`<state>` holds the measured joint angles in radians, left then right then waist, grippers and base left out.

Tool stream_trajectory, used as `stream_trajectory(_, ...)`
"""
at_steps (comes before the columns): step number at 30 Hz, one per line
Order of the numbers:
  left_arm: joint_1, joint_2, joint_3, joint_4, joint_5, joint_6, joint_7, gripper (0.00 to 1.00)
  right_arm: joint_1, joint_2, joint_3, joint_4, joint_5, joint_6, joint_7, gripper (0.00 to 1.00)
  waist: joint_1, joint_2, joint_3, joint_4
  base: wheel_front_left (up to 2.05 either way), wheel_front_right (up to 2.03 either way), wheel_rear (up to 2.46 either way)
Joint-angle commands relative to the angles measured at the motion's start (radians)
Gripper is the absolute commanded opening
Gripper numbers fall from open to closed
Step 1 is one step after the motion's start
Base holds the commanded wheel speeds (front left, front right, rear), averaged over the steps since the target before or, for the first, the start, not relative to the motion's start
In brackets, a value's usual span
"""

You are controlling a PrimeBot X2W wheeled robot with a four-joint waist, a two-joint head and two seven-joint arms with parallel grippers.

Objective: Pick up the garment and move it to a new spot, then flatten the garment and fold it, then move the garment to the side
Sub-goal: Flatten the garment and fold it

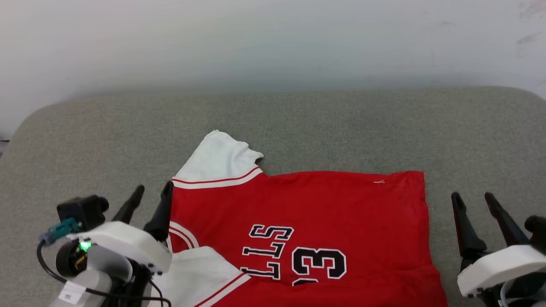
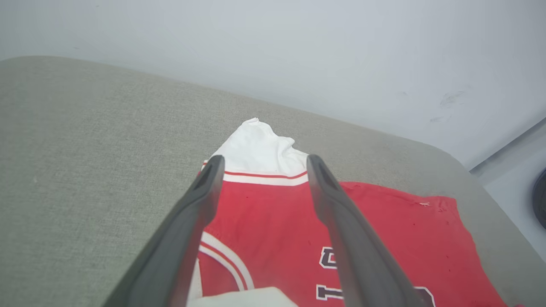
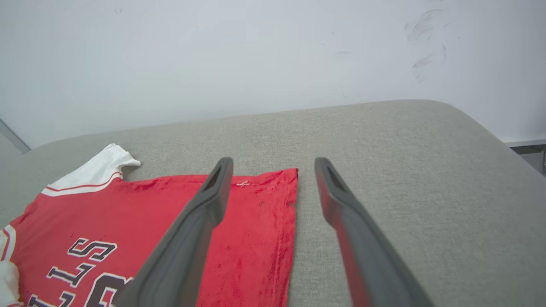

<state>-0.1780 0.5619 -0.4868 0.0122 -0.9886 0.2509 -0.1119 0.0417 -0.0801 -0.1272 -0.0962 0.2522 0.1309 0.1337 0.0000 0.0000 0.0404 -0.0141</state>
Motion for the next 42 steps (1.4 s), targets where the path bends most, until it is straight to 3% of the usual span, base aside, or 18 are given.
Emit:
stream_trajectory(1, -0.037, 0.001, 0.01, 0.01, 0.014, -0.007, -0.019, 1.0, -0.026, 0.011, -0.003, -0.018, -0.009, 0.0, -0.017, 1.0, 0.0, 0.0, 0.047, -0.015, 0.0, 0.0, 0.0)
stream_trajectory(7, -0.191, -0.001, 0.021, 0.089, 0.084, -0.038, -0.075, 1.0, -0.104, 0.026, 0.002, -0.062, -0.024, 0.0, -0.047, 1.0, 0.0, 0.0, 0.173, -0.06, 0.0, 0.0, 0.0)
stream_trajectory(14, -0.391, 0.03, 0.001, 0.221, 0.124, -0.115, -0.019, 1.0, -0.168, 0.031, 0.008, -0.051, -0.01, 0.0, -0.074, 1.0, 0.0, 0.0, 0.262, -0.121, 0.0, 0.0, 0.0)
stream_trajectory(18, -0.497, 0.063, -0.024, 0.305, 0.101, -0.199, 0.096, 1.0, -0.187, 0.031, 0.014, -0.026, 0.016, 0.0, -0.095, 1.0, 0.0, 0.0, 0.294, -0.161, 0.0, 0.0, 0.0)
stream_trajectory(19, -0.522, 0.07, -0.039, 0.322, 0.087, -0.232, 0.148, 1.0, -0.19, 0.031, 0.014, -0.019, 0.022, 0.0, -0.099, 1.0, 0.0, 0.0, 0.301, -0.17, 0.0, 0.0, 0.0)
stream_trajectory(23, -0.614, 0.109, -0.064, 0.399, 0.024, -0.296, 0.361, 1.0, -0.193, 0.031, 0.019, 0.008, 0.044, 0.0, -0.124, 1.0, 0.0, 0.0, 0.328, -0.208, 0.0, 0.0, 0.0)
stream_trajectory(28, -0.702, 0.158, -0.078, 0.478, -0.031, -0.291, 0.593, 1.0, -0.199, 0.031, 0.038, 0.043, 0.075, 0.0, -0.16, 1.0, 0.0, 0.0, 0.365, -0.253, 0.0, 0.0, 0.0)
stream_trajectory(33, -0.75, 0.197, -0.093, 0.527, -0.044, -0.266, 0.732, 1.0, -0.206, 0.031, 0.055, 0.072, 0.107, 0.0, -0.191, 1.0, 0.0, 0.0, 0.401, -0.284, 0.0, 0.0, 0.0)
stream_trajectory(38, -0.738, 0.188, -0.128, 0.567, -0.073, -0.26, 0.863, 1.0, -0.213, 0.031, 0.072, 0.102, 0.133, 0.0, -0.201, 1.0, 0.0, 0.0, 0.427, -0.296, 0.0, 0.0, 0.0)
stream_trajectory(39, -0.728, 0.181, -0.137, 0.571, -0.075, -0.259, 0.882, 0.84, -0.214, 0.031, 0.072, 0.105, 0.134, 0.0, -0.203, 1.0, 0.0, 0.0, 0.429, -0.296, 0.0, 0.0, 0.0)
stream_trajectory(41, -0.705, 0.147, -0.15, 0.588, -0.1, -0.254, 0.916, 0.0, -0.229, 0.031, 0.094, 0.122, 0.152, 0.0, -0.172, 1.0, 0.0, 0.0, 0.434, -0.293, 0.0, 0.0, 0.0)
stream_trajectory(42, -0.701, 0.138, -0.143, 0.589, -0.108, -0.256, 0.907, 0.0, -0.233, 0.031, 0.1, 0.125, 0.158, 0.0, -0.16, 1.0, 0.0, 0.0, 0.432, -0.291, 0.0, 0.0, 0.0)
